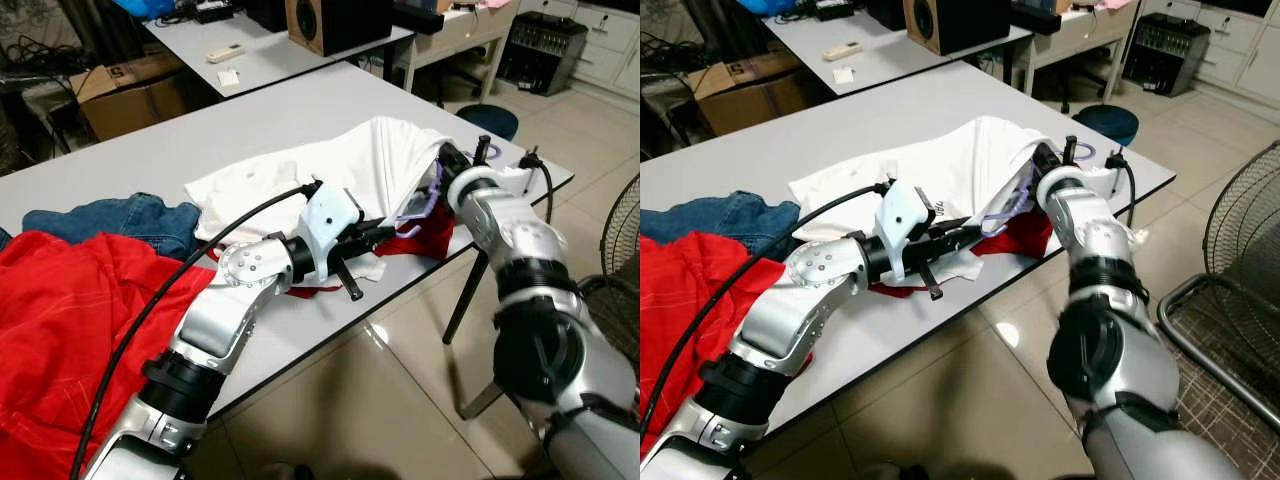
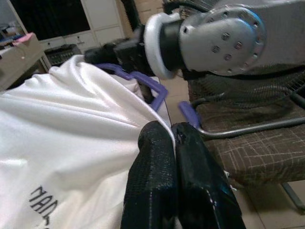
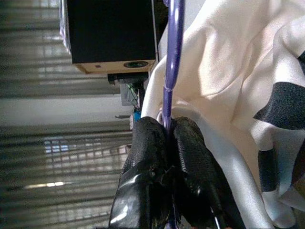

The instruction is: Hang hanger

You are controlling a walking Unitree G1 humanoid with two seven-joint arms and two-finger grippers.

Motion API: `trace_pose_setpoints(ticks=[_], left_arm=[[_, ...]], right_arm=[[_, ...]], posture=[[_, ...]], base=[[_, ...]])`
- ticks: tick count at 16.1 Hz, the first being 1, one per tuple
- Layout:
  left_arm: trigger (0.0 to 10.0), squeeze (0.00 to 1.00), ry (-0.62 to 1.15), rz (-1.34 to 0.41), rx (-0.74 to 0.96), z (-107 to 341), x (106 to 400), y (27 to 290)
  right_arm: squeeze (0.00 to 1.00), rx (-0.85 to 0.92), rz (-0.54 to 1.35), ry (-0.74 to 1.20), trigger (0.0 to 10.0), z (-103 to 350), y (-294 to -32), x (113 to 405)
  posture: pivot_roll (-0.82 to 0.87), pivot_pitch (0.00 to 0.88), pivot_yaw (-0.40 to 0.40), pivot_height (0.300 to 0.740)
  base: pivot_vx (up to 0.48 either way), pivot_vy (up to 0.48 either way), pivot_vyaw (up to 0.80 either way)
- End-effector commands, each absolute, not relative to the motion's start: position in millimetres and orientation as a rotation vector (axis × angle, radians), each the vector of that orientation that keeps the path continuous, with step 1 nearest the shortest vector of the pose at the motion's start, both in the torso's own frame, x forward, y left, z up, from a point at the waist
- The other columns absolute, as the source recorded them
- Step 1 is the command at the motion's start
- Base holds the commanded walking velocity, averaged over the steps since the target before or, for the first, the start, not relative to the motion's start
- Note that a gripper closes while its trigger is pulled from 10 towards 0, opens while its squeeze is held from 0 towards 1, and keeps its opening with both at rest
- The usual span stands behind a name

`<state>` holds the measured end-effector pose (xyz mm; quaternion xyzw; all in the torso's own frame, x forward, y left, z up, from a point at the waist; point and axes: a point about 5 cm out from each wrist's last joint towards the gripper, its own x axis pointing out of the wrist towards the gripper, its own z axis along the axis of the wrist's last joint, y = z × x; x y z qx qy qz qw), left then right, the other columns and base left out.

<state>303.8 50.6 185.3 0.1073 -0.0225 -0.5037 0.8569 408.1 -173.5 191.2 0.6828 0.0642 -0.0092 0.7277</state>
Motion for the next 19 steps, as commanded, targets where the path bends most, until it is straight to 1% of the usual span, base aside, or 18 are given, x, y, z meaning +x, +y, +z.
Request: trace_pose_setpoints(ticks=[1,2,3,5,6,7,8,10,11,12,13,14,15,16,17,18,19], left_arm=[[0.0,0.0,-0.051,-1.087,0.24,186,299,47],[0.0,0.0,-0.051,-1.103,0.235,187,298,45],[0.0,0.0,-0.057,-1.155,0.178,192,292,41],[0.0,0.0,-0.065,-1.247,-0.01,205,280,27],[0.0,0.0,-0.069,-1.259,-0.056,208,278,23],[0.0,0.0,-0.077,-1.28,-0.171,217,274,12],[0.1,0.0,-0.08,-1.276,-0.232,222,274,5],[0.1,0.0,-0.097,-1.213,-0.319,230,280,-2],[0.0,0.0,-0.095,-1.205,-0.287,229,281,-2],[0.0,0.0,-0.083,-1.201,-0.159,221,280,0],[0.3,0.0,-0.061,-1.183,0.071,201,279,4],[0.8,0.0,-0.054,-1.181,0.119,195,279,6],[1.4,0.0,-0.051,-1.177,0.207,185,278,10],[1.5,0.0,-0.04,-1.167,0.271,175,277,13],[0.5,0.0,-0.035,-1.137,0.347,166,279,17],[0.9,0.0,-0.032,-1.139,0.404,159,279,17],[1.8,0.0,-0.042,-1.139,0.436,157,279,17]], right_arm=[[0.0,1.56,-0.032,0.094,10.0,202,-174,412],[0.0,1.576,-0.039,0.089,10.0,203,-174,413],[0.0,1.586,-0.063,0.079,10.0,203,-174,414],[0.0,1.596,-0.101,0.066,10.0,201,-176,414],[0.0,1.591,-0.105,0.064,10.0,200,-176,414],[0.0,1.599,-0.106,0.065,10.0,200,-172,415],[0.0,1.62,-0.107,0.068,10.0,200,-169,415],[0.0,1.653,-0.128,0.072,10.0,200,-163,416],[0.0,1.667,-0.129,0.07,10.0,201,-161,416],[0.0,1.702,-0.124,0.064,10.0,205,-160,417],[0.0,1.754,-0.109,0.056,10.0,212,-158,418],[0.0,1.781,-0.106,0.053,10.0,215,-158,419],[0.0,1.822,-0.111,0.042,10.0,220,-161,419],[0.0,1.859,-0.116,0.026,10.0,226,-165,419],[0.0,1.869,-0.113,0.01,10.0,233,-169,420],[0.0,1.878,-0.107,0.001,10.0,237,-171,420],[0.0,1.884,-0.103,-0.004,10.0,239,-171,420]], posture=[[-0.03,0.048,0.084,0.74],[-0.02,0.05,0.083,0.74],[-0.02,0.05,0.083,0.74],[-0.02,0.045,0.081,0.74],[-0.02,0.045,0.081,0.74],[-0.02,0.041,0.082,0.74],[-0.02,0.04,0.084,0.74],[-0.03,0.037,0.087,0.74],[-0.03,0.037,0.087,0.74],[-0.03,0.036,0.091,0.74],[-0.03,0.036,0.094,0.74],[-0.04,0.037,0.094,0.74],[-0.04,0.037,0.093,0.74],[-0.04,0.039,0.091,0.74],[-0.05,0.041,0.089,0.74],[-0.05,0.041,0.086,0.74],[-0.05,0.041,0.086,0.74]], base=[[0.0,0.0,0.0],[0.0,0.0,0.0],[0.0,0.0,0.0],[0.0,0.0,0.0],[0.0,0.0,0.0],[0.0,0.0,0.0],[0.0,0.0,0.0],[0.0,0.0,0.0],[0.0,0.0,0.0],[0.0,0.0,0.0],[0.0,0.0,0.0],[0.0,0.0,0.0],[0.0,0.0,0.0],[0.0,0.0,0.0],[0.0,0.0,0.0],[0.0,0.0,0.0],[0.0,0.0,0.0]])
